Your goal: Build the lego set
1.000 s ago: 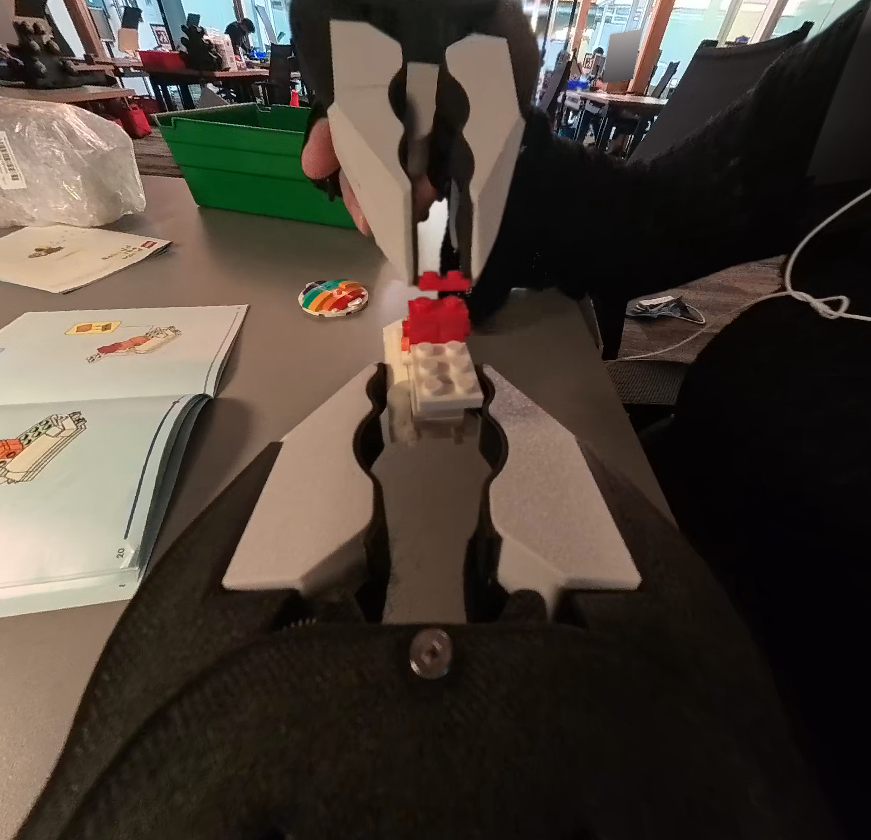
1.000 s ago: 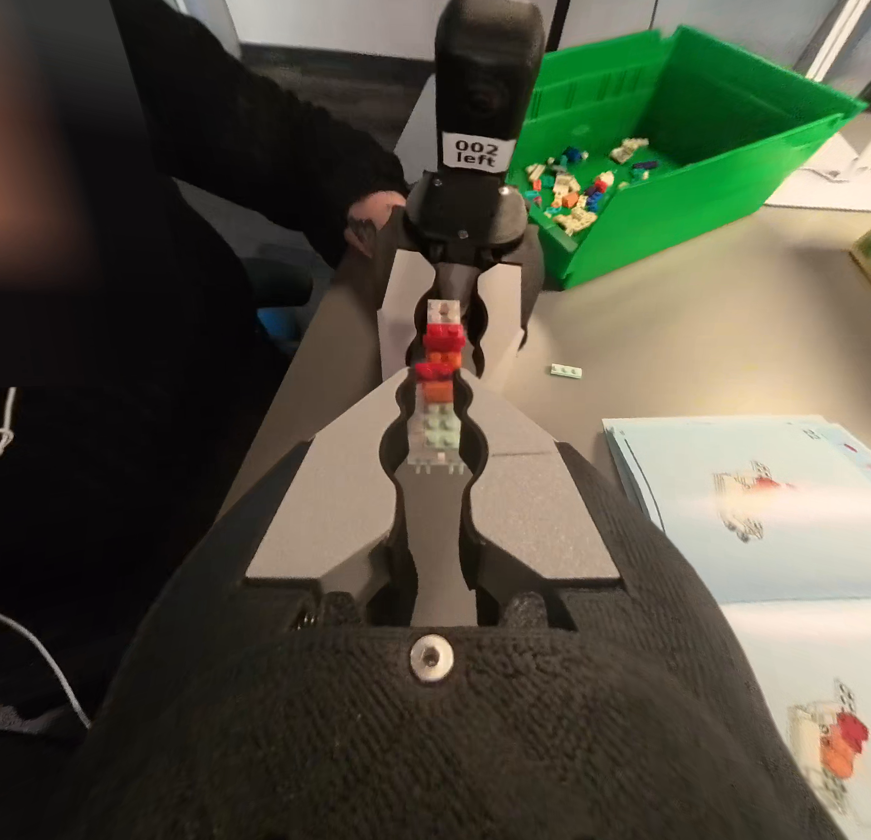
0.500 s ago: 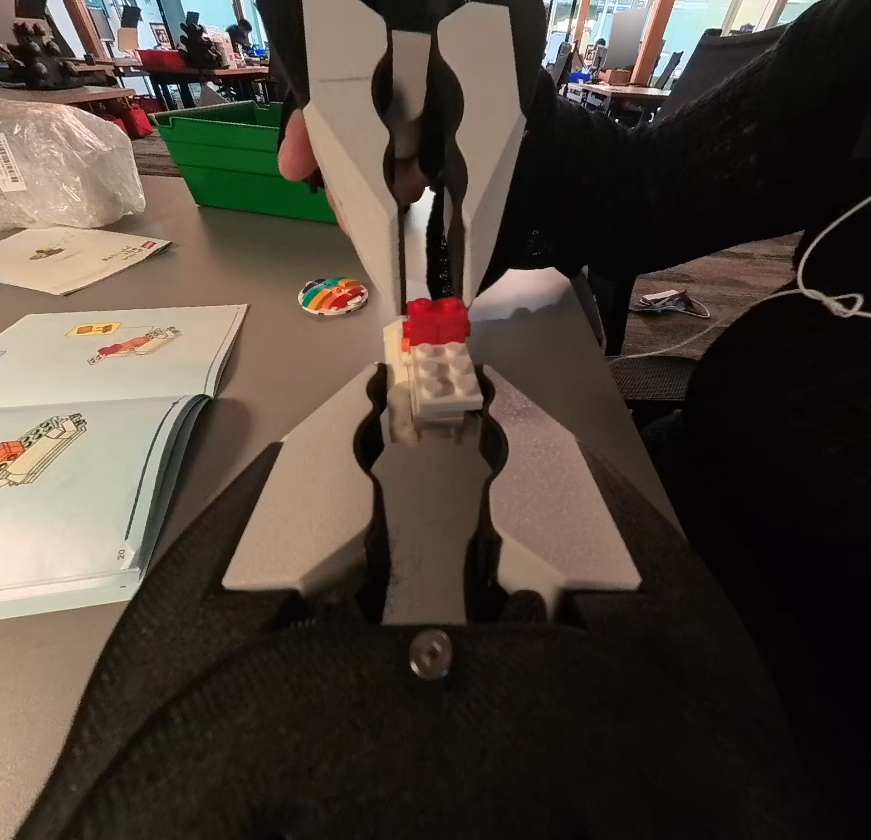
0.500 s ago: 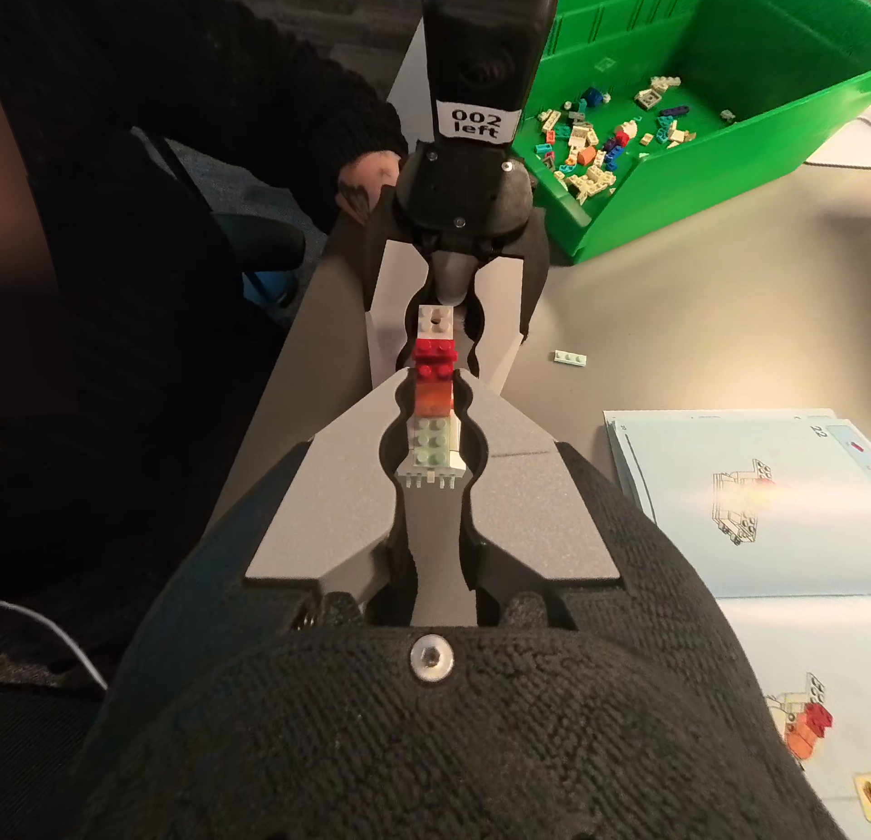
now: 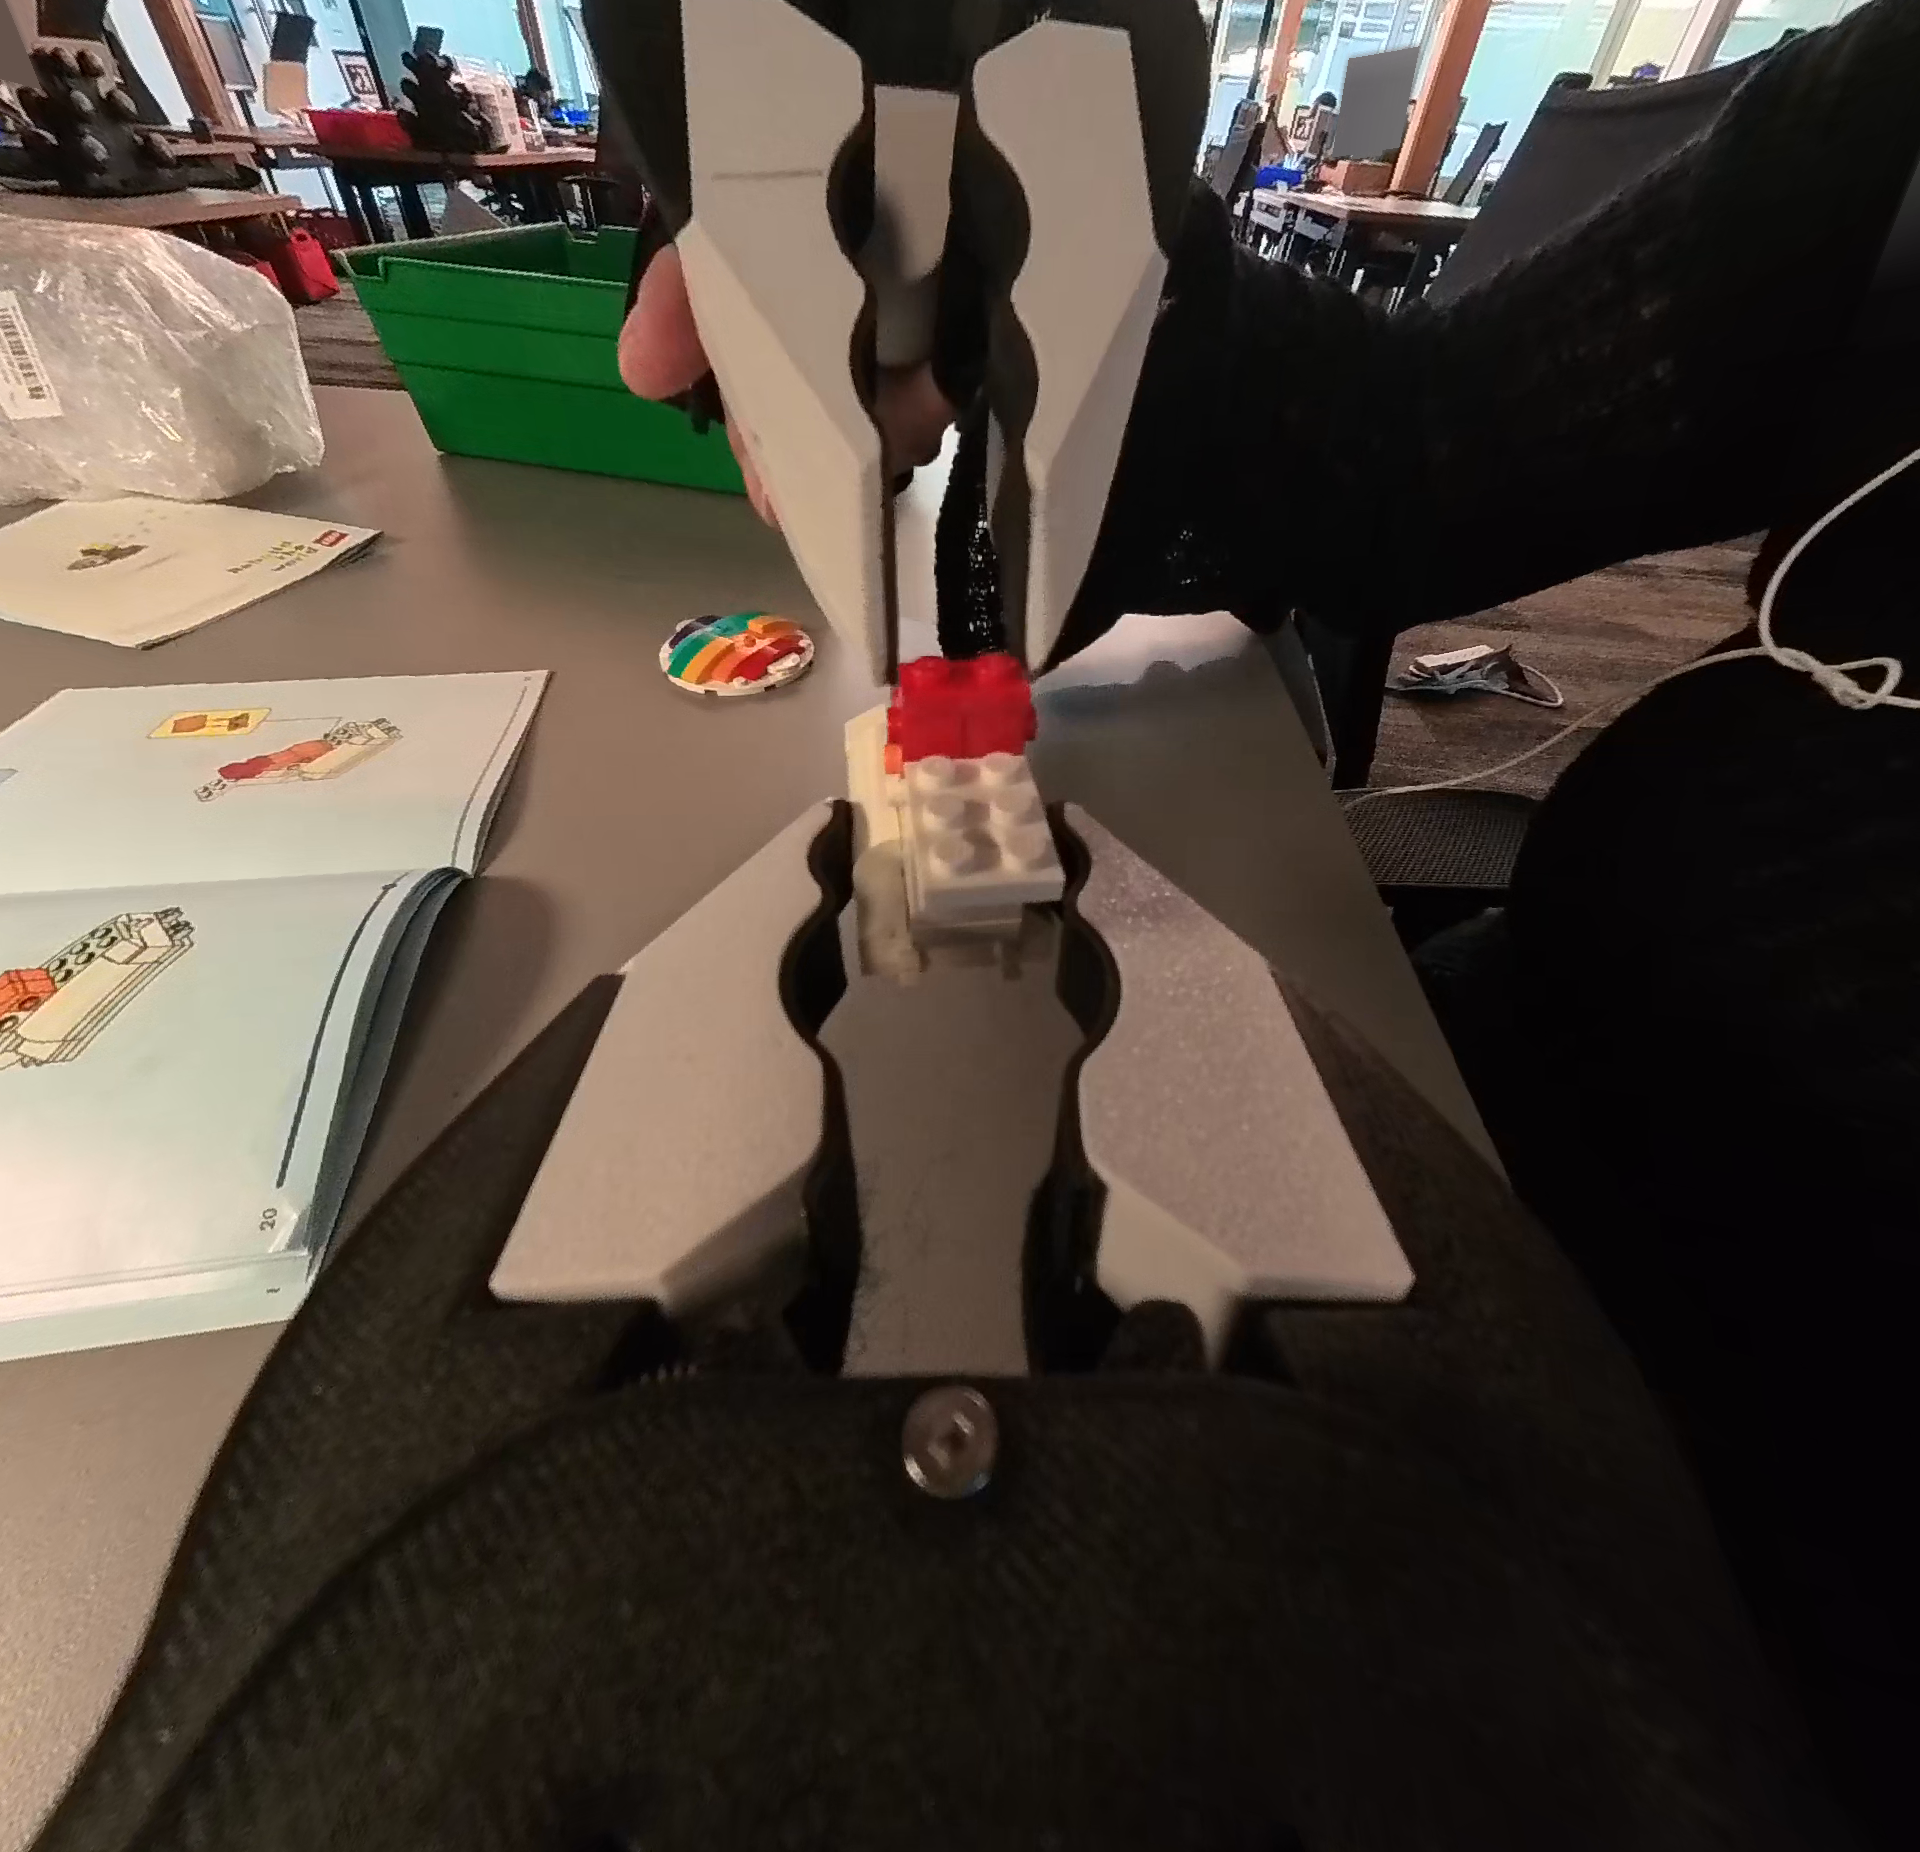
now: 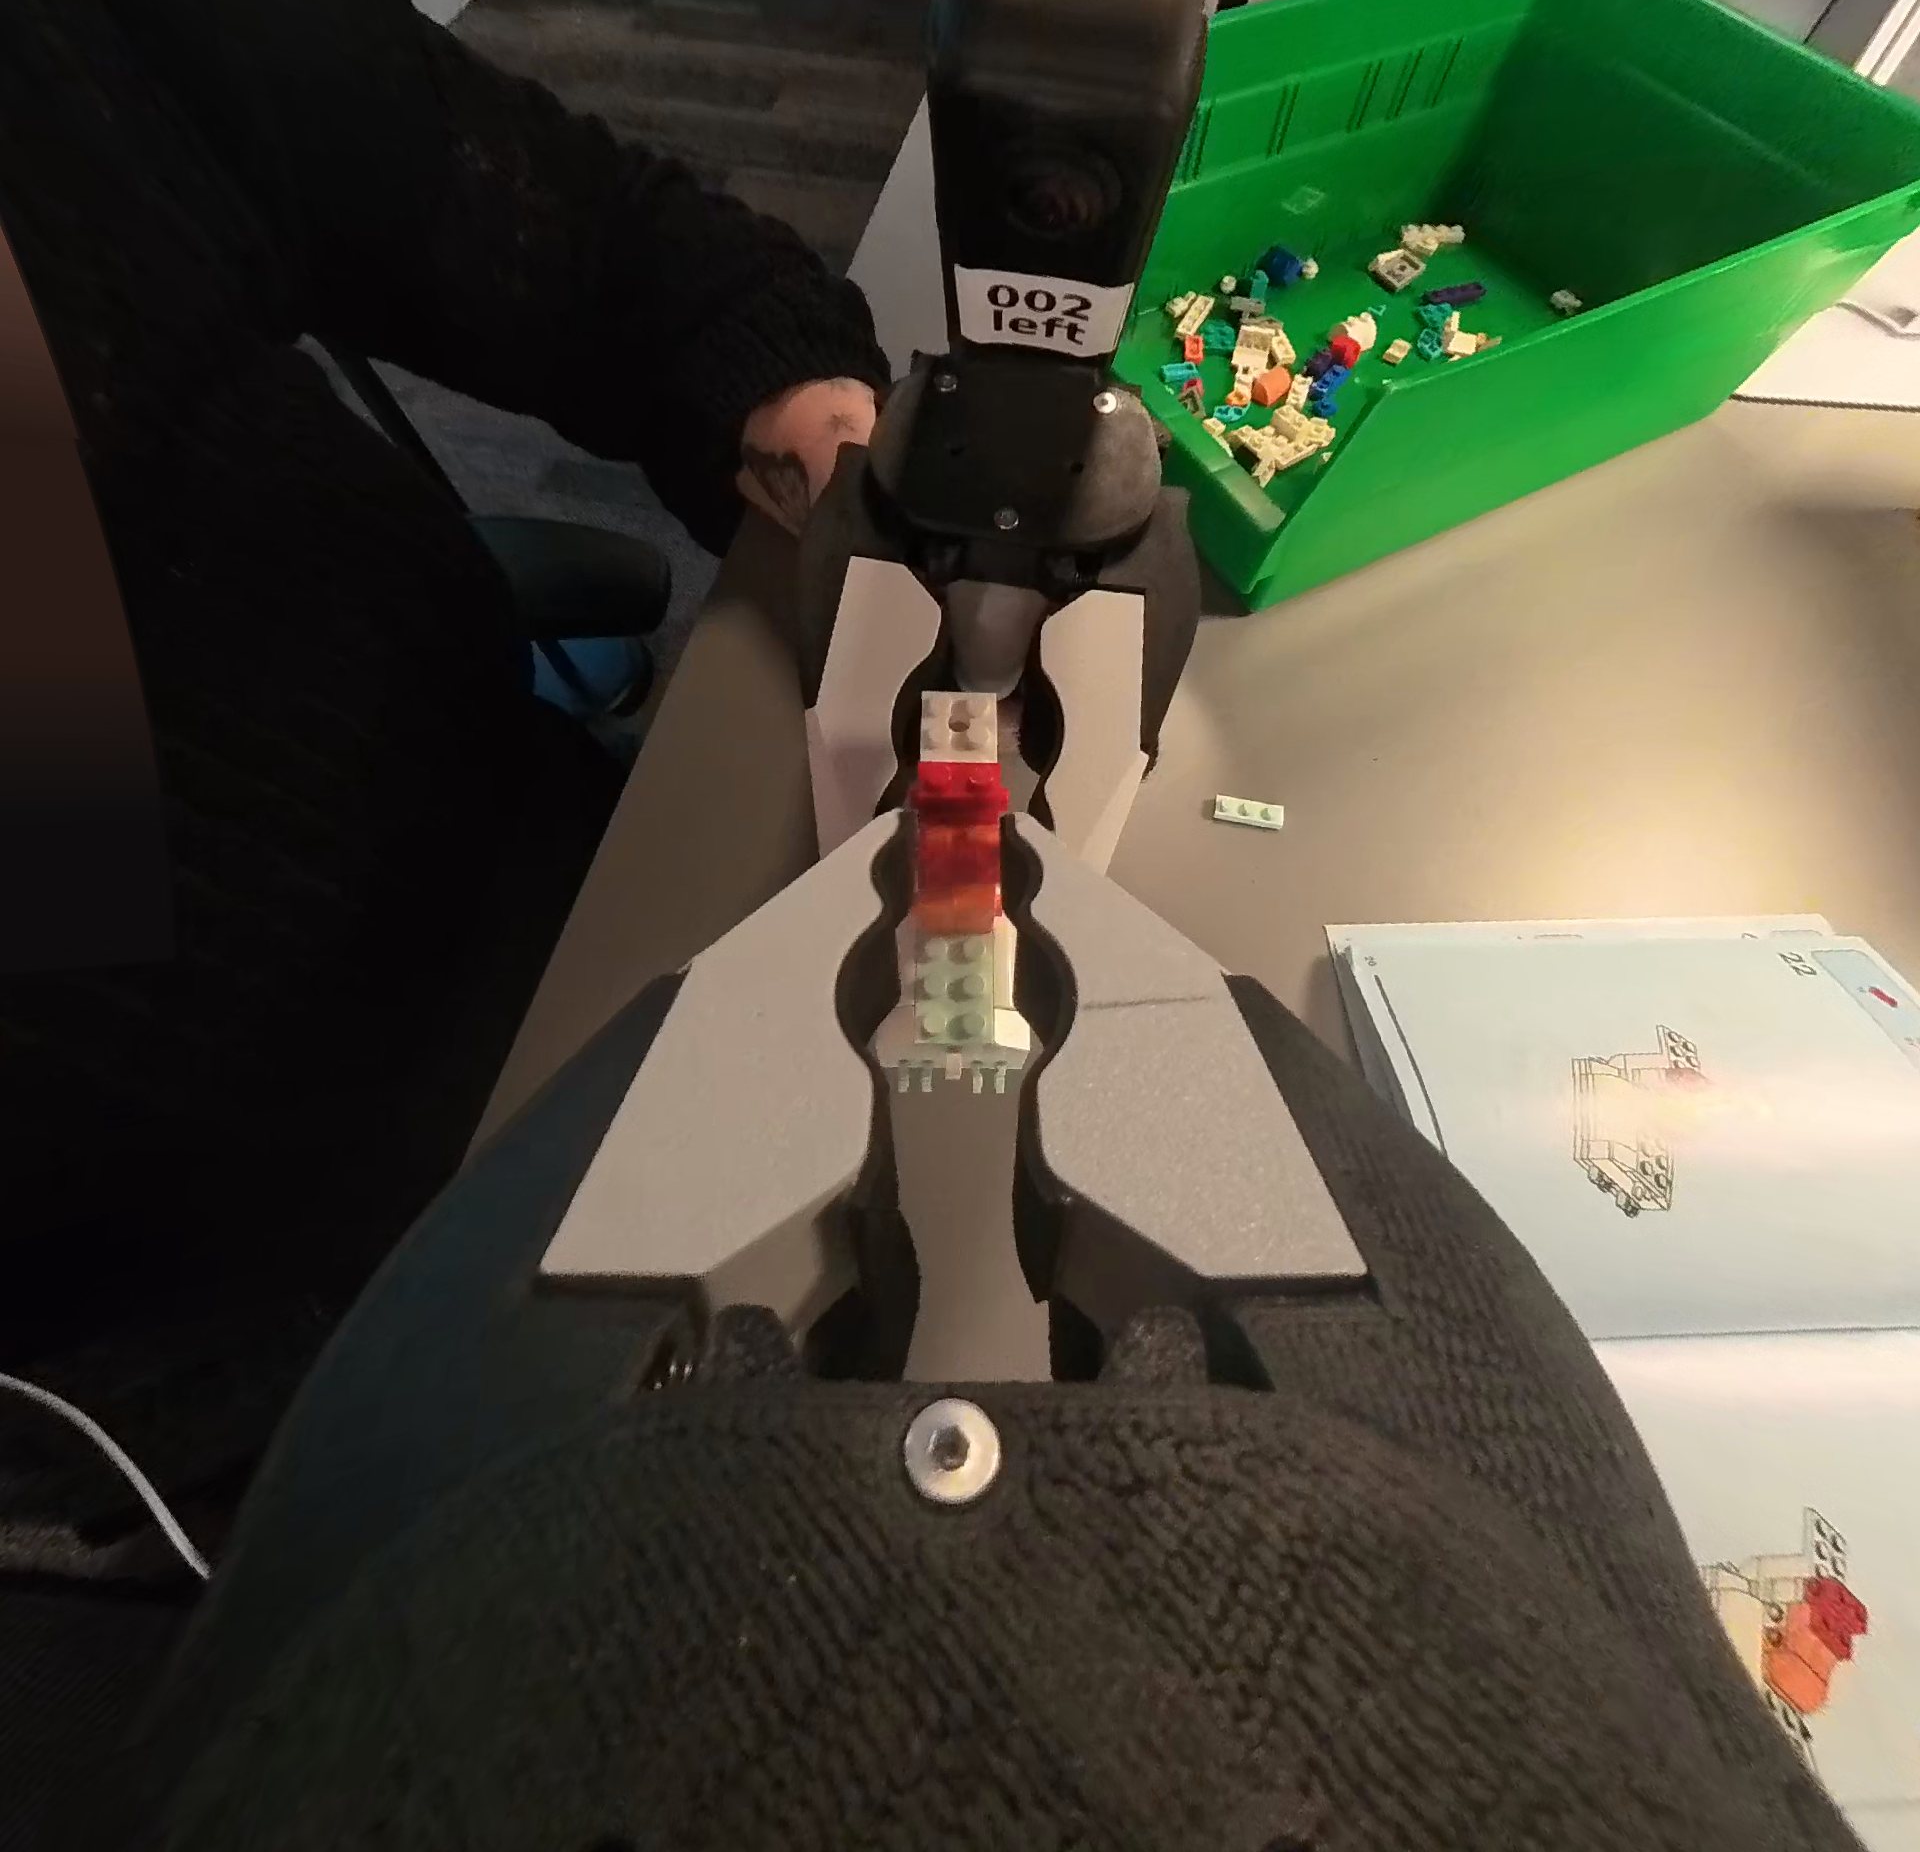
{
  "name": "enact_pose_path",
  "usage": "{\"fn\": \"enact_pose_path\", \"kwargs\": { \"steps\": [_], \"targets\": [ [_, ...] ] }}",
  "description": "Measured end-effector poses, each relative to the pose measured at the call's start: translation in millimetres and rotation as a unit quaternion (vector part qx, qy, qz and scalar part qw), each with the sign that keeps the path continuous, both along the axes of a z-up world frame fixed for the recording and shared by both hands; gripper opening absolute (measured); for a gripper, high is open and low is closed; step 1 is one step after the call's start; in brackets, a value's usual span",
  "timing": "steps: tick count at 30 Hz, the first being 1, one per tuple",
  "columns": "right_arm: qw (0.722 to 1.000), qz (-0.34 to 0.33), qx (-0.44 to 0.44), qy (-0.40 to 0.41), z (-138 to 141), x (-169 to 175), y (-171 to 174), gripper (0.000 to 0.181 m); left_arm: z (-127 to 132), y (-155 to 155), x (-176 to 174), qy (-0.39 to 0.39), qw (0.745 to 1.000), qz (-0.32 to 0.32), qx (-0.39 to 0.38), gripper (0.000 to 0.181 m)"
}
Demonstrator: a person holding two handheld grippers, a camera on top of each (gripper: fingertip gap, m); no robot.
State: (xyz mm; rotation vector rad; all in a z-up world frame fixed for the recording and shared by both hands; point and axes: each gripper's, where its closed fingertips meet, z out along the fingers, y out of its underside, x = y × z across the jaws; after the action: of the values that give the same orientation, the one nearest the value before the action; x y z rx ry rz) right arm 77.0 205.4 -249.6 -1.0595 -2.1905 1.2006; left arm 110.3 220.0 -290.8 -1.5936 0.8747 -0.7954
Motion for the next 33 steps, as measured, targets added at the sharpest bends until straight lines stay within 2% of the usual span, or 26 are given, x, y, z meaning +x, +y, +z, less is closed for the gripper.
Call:
{"fn": "enact_pose_path", "kwargs": {
  "steps": [8, 13, 18, 20, 22, 25, 29, 33],
  "targets": [
    [0.999, -0.019, 0.023, 0.014, 1.3, 1.4, 8.9, 0.016, -0.7, 2.0, -1.6, 0.003, 1.000, 0.008, -0.001, 0.037],
    [0.992, -0.111, 0.050, 0.043, 2.0, 10.2, 53.0, 0.021, -9.2, 11.9, -12.1, 0.045, 0.998, 0.049, 0.003, 0.036],
    [0.978, -0.196, 0.060, 0.023, -33.9, 20.7, 92.1, 0.021, -8.2, 24.8, -27.7, 0.064, 0.992, 0.111, 0.018, 0.036],
    [0.979, -0.198, 0.053, 0.004, -52.6, 19.0, 93.8, 0.021, -5.9, 15.7, -18.9, 0.065, 0.994, 0.077, 0.033, 0.036],
    [0.981, -0.190, 0.038, -0.005, -65.4, 11.5, 89.9, 0.021, -3.8, -5.3, 1.5, 0.059, 0.997, 0.005, 0.048, 0.036],
    [0.986, -0.162, 0.035, -0.027, -83.8, -4.3, 77.3, 0.022, -10.4, -27.2, 24.7, 0.089, 0.992, -0.057, 0.070, 0.036],
    [0.990, -0.115, 0.069, -0.043, -100.9, -29.3, 61.1, 0.022, -10.3, -44.3, 37.1, 0.094, 0.987, -0.095, 0.092, 0.036],
    [0.989, -0.096, 0.093, -0.059, -112.8, -53.2, 63.5, 0.022, -7.4, -44.1, 34.6, 0.087, 0.988, -0.093, 0.087, 0.036]
  ]
}}
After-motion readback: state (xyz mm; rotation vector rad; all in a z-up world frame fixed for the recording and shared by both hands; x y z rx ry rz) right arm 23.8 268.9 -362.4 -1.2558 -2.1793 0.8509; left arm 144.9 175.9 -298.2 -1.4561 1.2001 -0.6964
